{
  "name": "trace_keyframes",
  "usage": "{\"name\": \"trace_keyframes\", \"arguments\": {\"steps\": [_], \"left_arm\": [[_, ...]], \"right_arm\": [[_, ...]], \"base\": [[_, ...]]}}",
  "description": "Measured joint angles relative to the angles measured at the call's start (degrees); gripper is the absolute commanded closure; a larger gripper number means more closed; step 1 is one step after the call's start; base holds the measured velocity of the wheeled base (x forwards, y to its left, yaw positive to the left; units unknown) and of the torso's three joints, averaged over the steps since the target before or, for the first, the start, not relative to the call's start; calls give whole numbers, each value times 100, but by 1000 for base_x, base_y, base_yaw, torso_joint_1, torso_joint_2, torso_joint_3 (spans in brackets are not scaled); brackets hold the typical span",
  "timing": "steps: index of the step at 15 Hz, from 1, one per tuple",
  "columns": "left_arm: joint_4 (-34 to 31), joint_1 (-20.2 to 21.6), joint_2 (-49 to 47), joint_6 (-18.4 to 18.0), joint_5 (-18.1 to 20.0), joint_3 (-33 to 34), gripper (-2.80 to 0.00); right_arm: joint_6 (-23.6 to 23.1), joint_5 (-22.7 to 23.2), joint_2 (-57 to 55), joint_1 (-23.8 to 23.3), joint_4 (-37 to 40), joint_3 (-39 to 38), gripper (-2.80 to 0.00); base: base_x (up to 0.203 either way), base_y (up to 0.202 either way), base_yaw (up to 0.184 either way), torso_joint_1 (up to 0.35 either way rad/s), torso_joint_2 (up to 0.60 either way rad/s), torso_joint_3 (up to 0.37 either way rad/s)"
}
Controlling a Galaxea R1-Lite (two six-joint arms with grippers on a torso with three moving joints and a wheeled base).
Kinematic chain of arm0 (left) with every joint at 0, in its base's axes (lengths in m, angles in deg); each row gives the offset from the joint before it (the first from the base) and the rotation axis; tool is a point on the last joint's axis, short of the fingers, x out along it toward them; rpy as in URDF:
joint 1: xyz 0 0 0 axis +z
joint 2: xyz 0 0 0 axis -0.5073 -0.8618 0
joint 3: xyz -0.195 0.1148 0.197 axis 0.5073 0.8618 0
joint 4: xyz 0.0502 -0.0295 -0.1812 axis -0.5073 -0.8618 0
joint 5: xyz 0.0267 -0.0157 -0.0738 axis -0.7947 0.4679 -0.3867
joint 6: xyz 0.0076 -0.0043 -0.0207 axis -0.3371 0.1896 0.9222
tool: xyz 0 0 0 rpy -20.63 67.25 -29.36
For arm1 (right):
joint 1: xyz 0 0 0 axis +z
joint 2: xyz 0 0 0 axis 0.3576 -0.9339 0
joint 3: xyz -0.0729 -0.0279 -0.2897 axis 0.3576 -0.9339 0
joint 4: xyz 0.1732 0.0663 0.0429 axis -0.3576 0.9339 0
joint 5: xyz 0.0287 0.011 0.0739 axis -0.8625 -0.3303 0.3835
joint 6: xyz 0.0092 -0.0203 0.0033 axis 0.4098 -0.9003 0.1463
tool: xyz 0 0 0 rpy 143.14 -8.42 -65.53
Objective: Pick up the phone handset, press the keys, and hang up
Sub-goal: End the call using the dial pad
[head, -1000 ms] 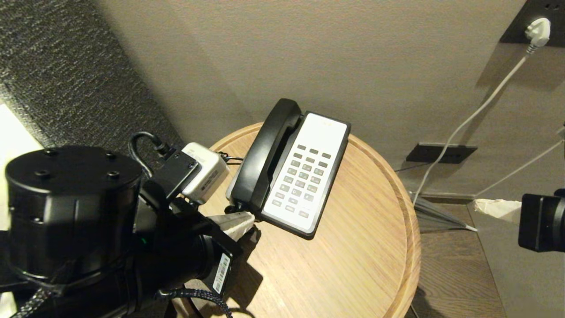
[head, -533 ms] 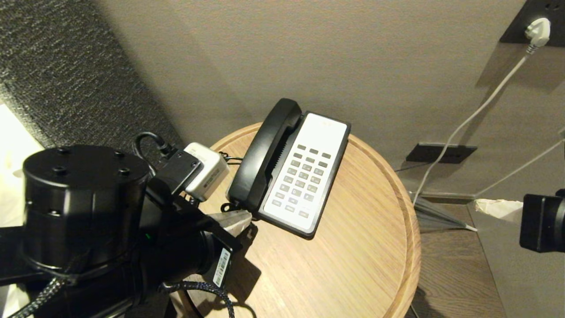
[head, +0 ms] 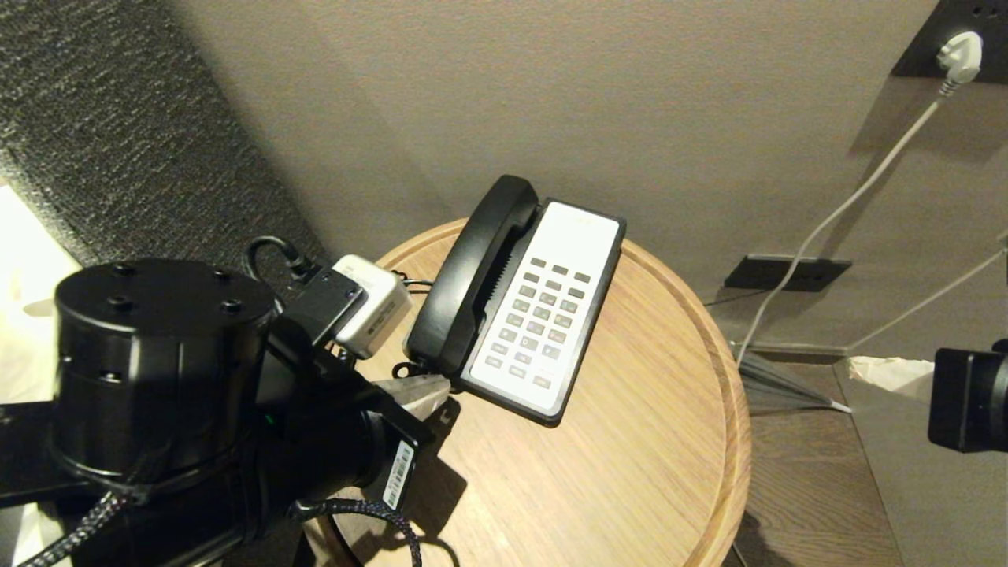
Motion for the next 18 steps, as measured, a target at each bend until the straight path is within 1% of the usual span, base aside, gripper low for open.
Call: {"name": "trace_keyframes", "arguments": {"steps": [12,18], "left_arm": [[0,0,-79,1,83,-67,0],[-18,-55,327,3,123,136,0]], "right_arm": [[0,0,16,0,2,-29,0],[-9,-9,-20,4,0,-29,0]], "base": [[0,0,0,0,0,0],[0,0,0,0,0,0]]}}
